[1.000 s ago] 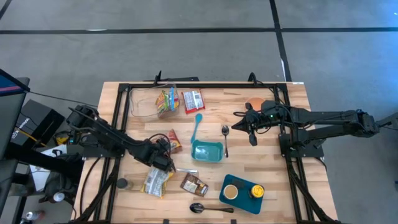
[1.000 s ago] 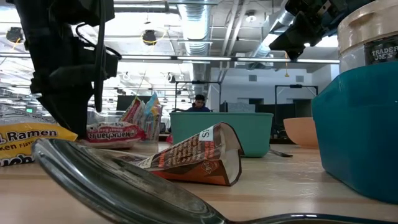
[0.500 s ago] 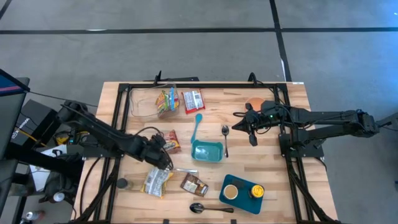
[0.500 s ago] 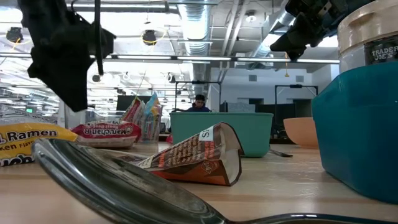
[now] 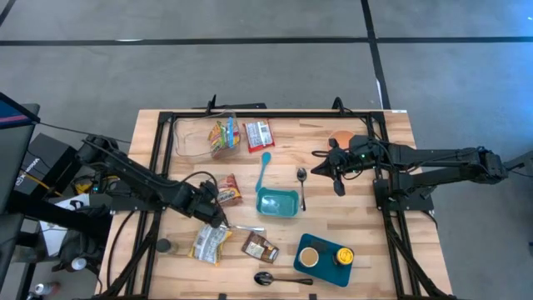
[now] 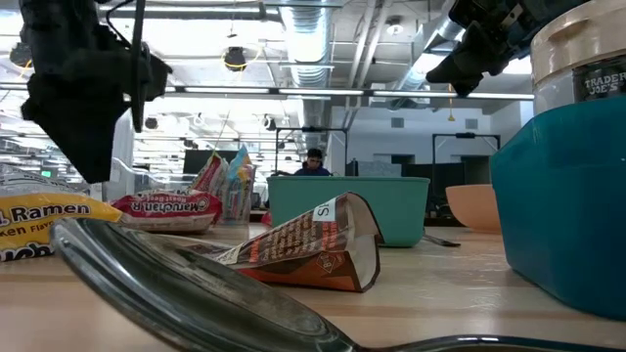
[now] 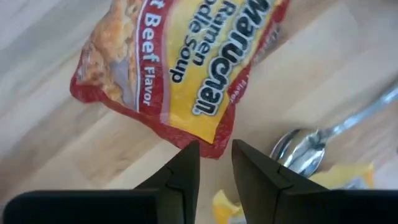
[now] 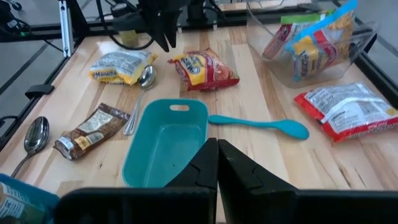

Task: Pick & Place Food Item
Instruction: Put the dark red noodle pack into the transparent bin

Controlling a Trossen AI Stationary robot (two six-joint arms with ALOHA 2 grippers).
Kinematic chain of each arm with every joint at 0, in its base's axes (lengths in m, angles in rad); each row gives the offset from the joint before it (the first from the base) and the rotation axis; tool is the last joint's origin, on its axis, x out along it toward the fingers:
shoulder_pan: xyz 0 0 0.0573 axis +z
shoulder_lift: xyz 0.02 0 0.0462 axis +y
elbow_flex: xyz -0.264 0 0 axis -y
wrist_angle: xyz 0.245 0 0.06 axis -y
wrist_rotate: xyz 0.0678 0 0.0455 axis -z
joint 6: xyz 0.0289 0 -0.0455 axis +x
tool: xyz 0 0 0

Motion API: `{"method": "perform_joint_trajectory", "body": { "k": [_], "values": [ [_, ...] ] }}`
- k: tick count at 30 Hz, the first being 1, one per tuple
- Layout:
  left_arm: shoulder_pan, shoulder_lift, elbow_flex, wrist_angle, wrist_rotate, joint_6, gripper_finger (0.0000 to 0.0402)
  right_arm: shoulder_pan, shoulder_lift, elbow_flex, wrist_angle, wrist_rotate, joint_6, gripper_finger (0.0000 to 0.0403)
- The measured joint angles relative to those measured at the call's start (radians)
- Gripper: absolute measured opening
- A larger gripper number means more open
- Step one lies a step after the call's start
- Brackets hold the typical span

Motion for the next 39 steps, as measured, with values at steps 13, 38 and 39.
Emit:
{"method": "perform_joint_trajectory", "body": {
  "k": [13,38,39],
  "values": [
    [-0.022,-0.007,-0.001,-0.042,0.067,-0.18,0.0082,0.0,0.0,0.0,-0.014,0.0,0.0,0.0],
    [-0.113,-0.007,-0.001,0.026,-0.088,0.212,0.015,0.0,0.0,0.0,-0.018,0.0,0.0,0.0],
    [-0.107,-0.007,-0.001,0.024,-0.093,0.205,0.0165,0.0,0.0,0.0,-0.018,0.0,0.0,0.0]
  ]
}}
